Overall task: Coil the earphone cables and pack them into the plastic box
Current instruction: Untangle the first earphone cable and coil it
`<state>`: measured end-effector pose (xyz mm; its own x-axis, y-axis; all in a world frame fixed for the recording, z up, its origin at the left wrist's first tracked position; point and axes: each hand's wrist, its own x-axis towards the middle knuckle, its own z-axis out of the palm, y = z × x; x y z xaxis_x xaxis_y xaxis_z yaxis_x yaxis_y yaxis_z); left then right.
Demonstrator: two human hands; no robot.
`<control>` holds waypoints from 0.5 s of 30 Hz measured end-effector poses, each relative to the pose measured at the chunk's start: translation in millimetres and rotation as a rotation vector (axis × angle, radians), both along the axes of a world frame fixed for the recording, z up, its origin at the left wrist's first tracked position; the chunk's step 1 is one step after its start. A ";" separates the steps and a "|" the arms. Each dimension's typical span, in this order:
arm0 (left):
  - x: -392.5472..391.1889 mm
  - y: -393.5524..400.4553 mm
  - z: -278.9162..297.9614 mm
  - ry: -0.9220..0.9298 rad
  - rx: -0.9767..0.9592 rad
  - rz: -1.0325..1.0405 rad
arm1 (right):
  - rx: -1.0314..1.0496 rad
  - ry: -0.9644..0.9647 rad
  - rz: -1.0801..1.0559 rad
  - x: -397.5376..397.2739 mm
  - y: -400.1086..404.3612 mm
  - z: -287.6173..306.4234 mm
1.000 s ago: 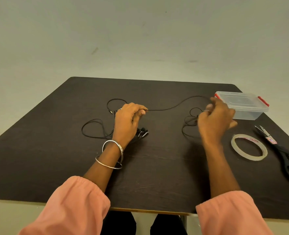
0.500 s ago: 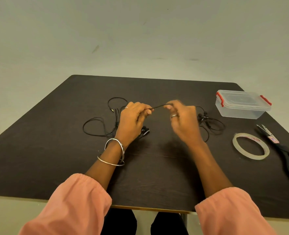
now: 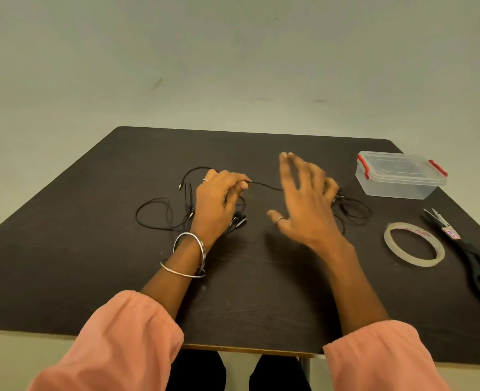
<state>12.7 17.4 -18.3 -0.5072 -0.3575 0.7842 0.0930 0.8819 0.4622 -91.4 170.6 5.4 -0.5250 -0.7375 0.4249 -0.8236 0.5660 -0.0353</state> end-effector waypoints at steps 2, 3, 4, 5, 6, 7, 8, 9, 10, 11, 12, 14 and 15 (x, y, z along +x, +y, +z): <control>-1.2 -0.6 -1.4 -0.008 -0.013 -0.004 | -0.018 0.096 0.105 7.4 -7.3 -7.1; -1.7 -1.0 -1.9 -0.014 -0.023 -0.017 | -0.060 0.119 0.139 8.2 -11.3 -9.6; -2.3 -1.2 -2.2 -0.027 -0.037 -0.035 | -0.109 0.123 0.164 7.6 -14.7 -10.1; -2.5 -1.2 -2.1 -0.044 -0.050 -0.056 | -0.156 0.107 0.180 7.3 -17.0 -9.8; -2.8 -1.0 -1.9 -0.061 -0.055 -0.076 | -0.201 0.085 0.184 7.1 -18.3 -9.4; -3.2 -0.5 -1.4 -0.072 -0.049 -0.091 | -0.268 0.069 0.180 5.7 -18.8 -9.1; -3.4 0.0 -0.3 -0.072 -0.031 -0.100 | -0.375 0.058 0.167 2.7 -18.1 -8.2; -3.2 -0.3 1.1 -0.063 -0.004 -0.103 | -0.504 0.026 0.150 -1.4 -16.1 -6.7; -2.8 -1.7 2.2 -0.046 0.028 -0.102 | -0.633 -0.034 0.138 -5.2 -12.4 -3.4; -2.1 -4.0 3.2 -0.026 0.060 -0.099 | -0.751 -0.103 0.138 -10.7 -7.7 -0.2; -1.2 -6.8 3.9 -0.008 0.093 -0.095 | -0.863 -0.157 0.132 -15.2 -3.2 4.0; 0.2 -9.8 5.6 0.006 0.167 -0.095 | -1.045 -0.223 0.064 -22.0 3.3 9.8; 0.4 -10.1 6.1 0.001 0.197 -0.102 | -1.099 -0.242 0.020 -24.6 4.8 10.7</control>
<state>13.2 7.3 -12.2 -0.5480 -0.4505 0.7048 0.1780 0.7605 0.6245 -116.1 175.4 16.1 -0.6743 -0.0346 0.7377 -0.7358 0.1159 -0.6672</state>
